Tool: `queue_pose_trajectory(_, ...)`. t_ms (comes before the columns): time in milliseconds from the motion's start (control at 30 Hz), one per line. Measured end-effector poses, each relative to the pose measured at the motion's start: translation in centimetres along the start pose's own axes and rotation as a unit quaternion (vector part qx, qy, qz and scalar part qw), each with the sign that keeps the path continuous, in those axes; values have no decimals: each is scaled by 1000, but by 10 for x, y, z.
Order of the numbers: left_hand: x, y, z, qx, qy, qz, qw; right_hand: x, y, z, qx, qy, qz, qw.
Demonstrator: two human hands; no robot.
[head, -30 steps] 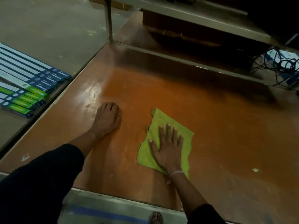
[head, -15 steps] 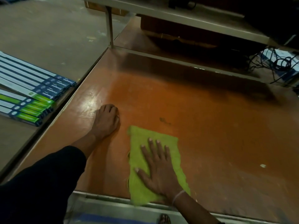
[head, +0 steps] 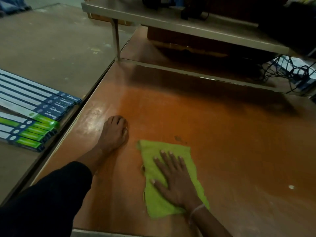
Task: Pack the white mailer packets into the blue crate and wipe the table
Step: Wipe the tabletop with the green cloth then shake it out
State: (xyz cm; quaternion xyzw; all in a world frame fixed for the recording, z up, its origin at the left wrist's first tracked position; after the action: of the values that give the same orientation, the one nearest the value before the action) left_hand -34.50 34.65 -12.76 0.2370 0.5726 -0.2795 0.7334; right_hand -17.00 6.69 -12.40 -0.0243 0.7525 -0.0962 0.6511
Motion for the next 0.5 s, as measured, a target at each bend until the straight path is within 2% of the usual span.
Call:
queue_pose_trajectory(67, 0, 4, -2, 4, 3, 6, 1000, -2, 22, 13, 138, 27, 12, 990)
queue_pose_trajectory(100, 1, 6, -2, 5, 3, 12, 1000, -2, 32, 14, 163, 37, 11, 986)
queue_pose_trajectory(133, 0, 8, -3, 5, 2, 16, 1000, -3, 41, 11, 146, 36, 6, 989)
queue_pose_trajectory(233, 0, 16, -4, 0, -2, 23, 1000, -10, 58, 9, -11, 4, -8, 1000)
queue_pose_trajectory(267, 0, 19, -4, 0, -2, 24, 1000, -11, 66, 17, -25, -2, -8, 1000)
queue_pose_trajectory(300, -1, 22, -4, 1, -2, 25, 1000, -13, 78, 28, -2, -1, 0, 1000)
queue_pose_trajectory(400, -1, 29, -6, -3, 4, 29, 1000, -19, 117, 54, 161, 40, 11, 986)
queue_pose_trajectory(433, 0, 30, -6, -6, 7, 30, 1000, -20, 128, 54, 165, 47, 2, 985)
queue_pose_trajectory(500, 1, 32, -6, -8, 6, 29, 1000, -25, 145, 50, 78, 27, -7, 997)
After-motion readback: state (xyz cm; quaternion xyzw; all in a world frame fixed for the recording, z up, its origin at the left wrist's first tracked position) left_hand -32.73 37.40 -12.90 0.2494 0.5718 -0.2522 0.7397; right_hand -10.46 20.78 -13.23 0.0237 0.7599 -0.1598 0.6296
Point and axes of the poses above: each hand's wrist, its own y-axis towards the middle knuckle, its own x-axis out of the palm, z = x × y, the point moved 1 cm from there along y, towards the middle knuckle, and after that the axes turned 12 degrees about -z, right-handed, at the moved point
